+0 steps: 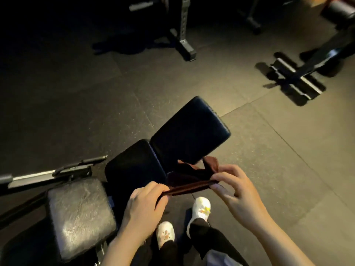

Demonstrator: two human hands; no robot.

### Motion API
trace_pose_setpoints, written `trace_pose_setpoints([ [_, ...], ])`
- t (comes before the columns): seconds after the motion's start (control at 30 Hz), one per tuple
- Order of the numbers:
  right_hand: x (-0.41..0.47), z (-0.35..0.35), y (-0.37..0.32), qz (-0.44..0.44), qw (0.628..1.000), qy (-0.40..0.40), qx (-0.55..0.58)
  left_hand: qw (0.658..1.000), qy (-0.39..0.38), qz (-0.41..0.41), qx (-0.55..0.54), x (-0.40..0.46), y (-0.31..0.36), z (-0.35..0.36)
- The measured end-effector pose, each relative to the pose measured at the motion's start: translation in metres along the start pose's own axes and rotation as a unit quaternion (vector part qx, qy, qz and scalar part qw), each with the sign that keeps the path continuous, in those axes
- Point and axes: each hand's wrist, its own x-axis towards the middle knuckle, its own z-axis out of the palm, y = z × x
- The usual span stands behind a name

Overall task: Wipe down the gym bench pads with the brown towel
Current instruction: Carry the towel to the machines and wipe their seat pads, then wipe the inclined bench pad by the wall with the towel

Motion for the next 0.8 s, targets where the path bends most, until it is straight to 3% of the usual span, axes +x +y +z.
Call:
trace_pose_setpoints([
  [0.17,-0.044,-0.061,0.019,0.056,0.984,0.162,0.055,0.989,0.001,0.15,0.007,0.035,0.068,-0.018],
  [0.3,-0.057,-0.114,0.051,0.079,0.953,0.278,0.089,0.978,-0.017,0.204,-0.047,0.077,0.146,0.005],
  [0.47,-0.083,-0.2,0.117,0.134,0.919,0.352,0.116,0.956,-0.034,0.279,-0.082,0.126,0.257,0.069],
  [0.67,-0.127,-0.309,0.196,0.172,0.887,0.428,0.018,0.902,-0.032,0.423,-0.086,0.168,0.41,0.133],
  [0.8,-0.148,-0.376,0.226,0.192,0.858,0.475,-0.025,0.885,-0.072,0.428,-0.168,0.185,0.502,0.175],
])
